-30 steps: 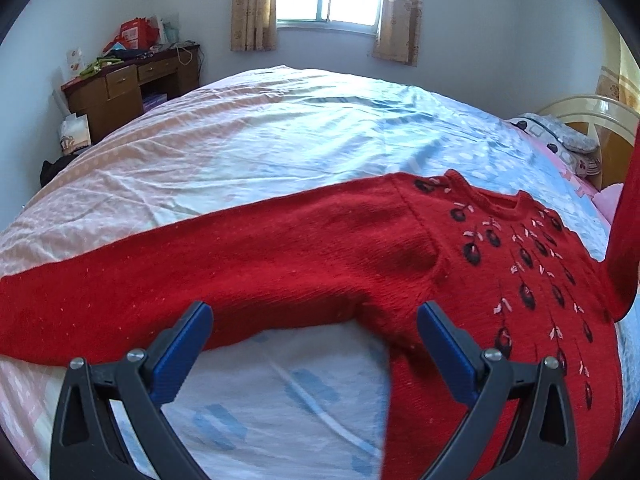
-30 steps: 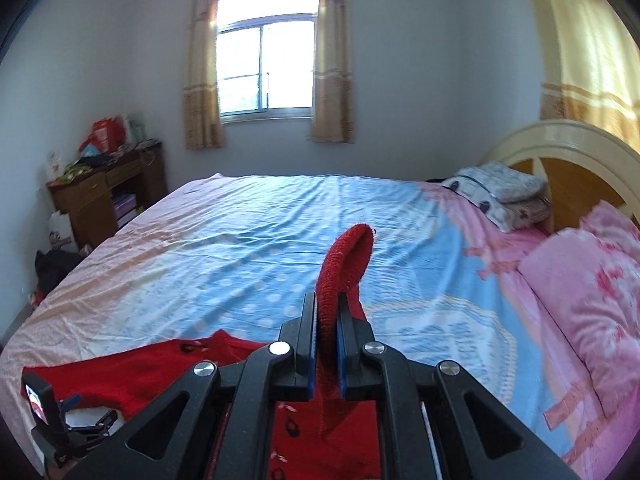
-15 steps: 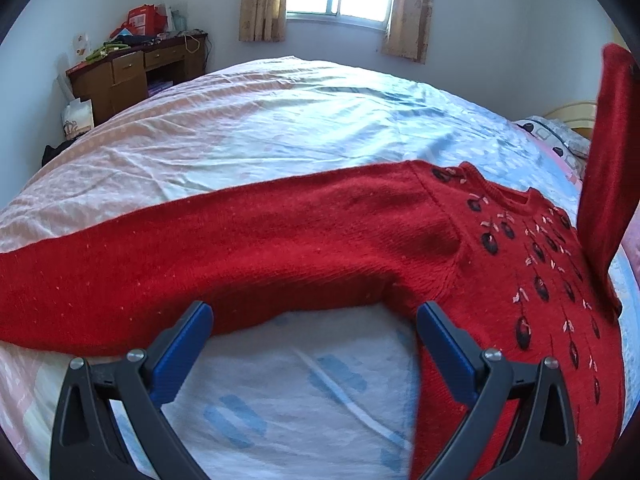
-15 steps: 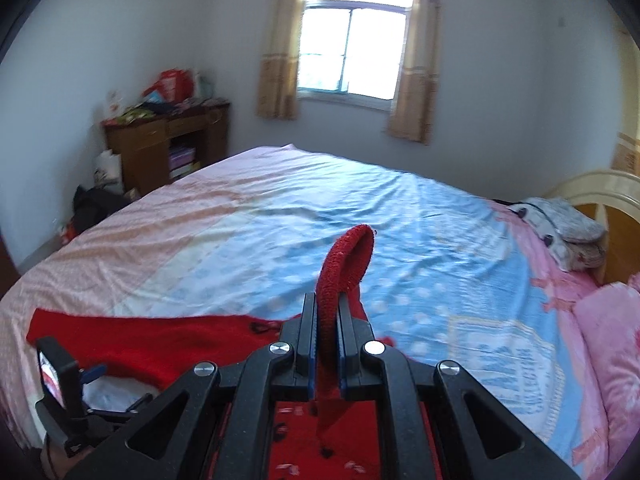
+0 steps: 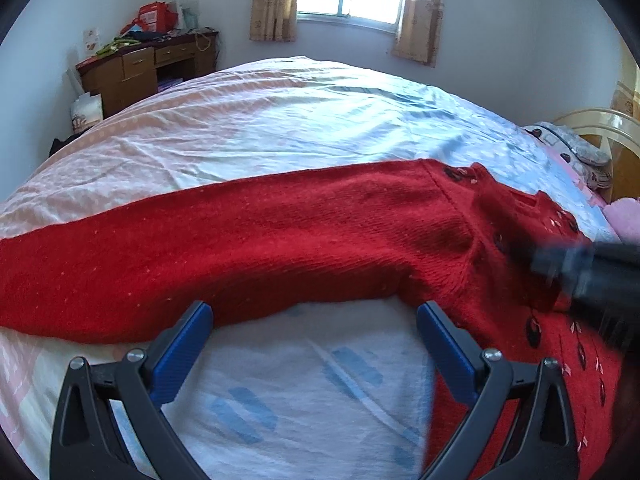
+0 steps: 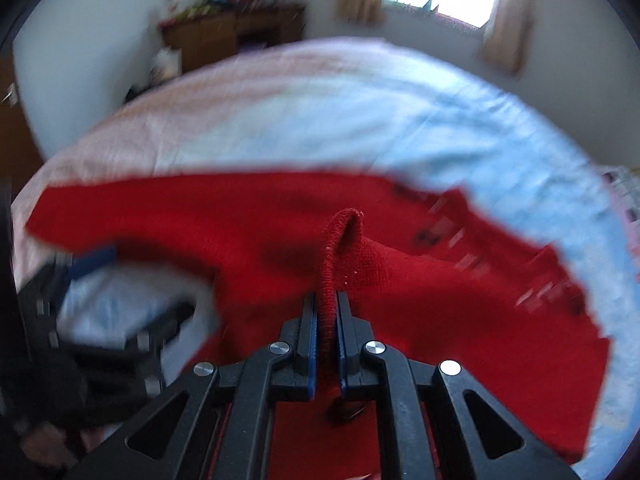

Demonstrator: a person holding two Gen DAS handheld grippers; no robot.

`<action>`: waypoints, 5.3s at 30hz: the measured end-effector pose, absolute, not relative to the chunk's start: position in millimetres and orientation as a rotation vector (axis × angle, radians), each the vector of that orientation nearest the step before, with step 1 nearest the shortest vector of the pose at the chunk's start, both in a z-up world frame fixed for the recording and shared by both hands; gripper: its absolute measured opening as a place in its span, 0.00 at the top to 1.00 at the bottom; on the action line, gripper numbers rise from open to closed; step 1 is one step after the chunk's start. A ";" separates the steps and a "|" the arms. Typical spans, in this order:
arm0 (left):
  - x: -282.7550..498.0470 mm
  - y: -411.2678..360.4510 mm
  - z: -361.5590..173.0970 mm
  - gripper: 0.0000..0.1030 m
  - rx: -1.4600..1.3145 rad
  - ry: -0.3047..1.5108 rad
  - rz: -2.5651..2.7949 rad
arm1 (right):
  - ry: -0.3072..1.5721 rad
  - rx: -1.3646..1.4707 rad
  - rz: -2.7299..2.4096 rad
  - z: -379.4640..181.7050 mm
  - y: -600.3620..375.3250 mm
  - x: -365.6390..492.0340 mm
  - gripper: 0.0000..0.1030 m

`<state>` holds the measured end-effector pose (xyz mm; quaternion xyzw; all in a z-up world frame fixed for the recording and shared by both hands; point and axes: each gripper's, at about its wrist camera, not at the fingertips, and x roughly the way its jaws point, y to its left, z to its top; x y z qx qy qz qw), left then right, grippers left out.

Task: Fold small clothes
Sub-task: 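Lift the gripped sleeve and fold it across the sweater body, then open the right tool to release the folded sleeve on the body, then move the left tool to the other sleeve cuff and close on it, then lift the sleeve with the left tool, fold it across the body, release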

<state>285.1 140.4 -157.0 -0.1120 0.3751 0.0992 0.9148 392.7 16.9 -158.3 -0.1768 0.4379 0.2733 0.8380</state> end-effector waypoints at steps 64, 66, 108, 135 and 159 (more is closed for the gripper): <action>302.3 98.9 -131.8 0.39 -0.072 0.818 0.092 | 0.921 -0.199 0.157 -164.5 -211.7 389.6 0.47; 294.1 110.9 -131.2 0.39 -0.067 0.816 0.119 | 0.890 -0.178 0.207 -154.6 -199.2 383.7 0.47; 164.6 306.6 -141.3 0.23 -0.223 0.808 0.539 | 0.811 -0.457 0.639 -167.0 -59.0 324.3 1.00; 188.9 354.3 -151.5 0.36 -0.392 0.768 0.599 | 0.851 -0.342 0.557 -171.5 -114.0 253.5 0.42; 208.1 325.3 -82.8 0.87 -0.351 0.679 0.506 | 0.852 -0.030 0.341 -166.3 -220.8 262.5 0.42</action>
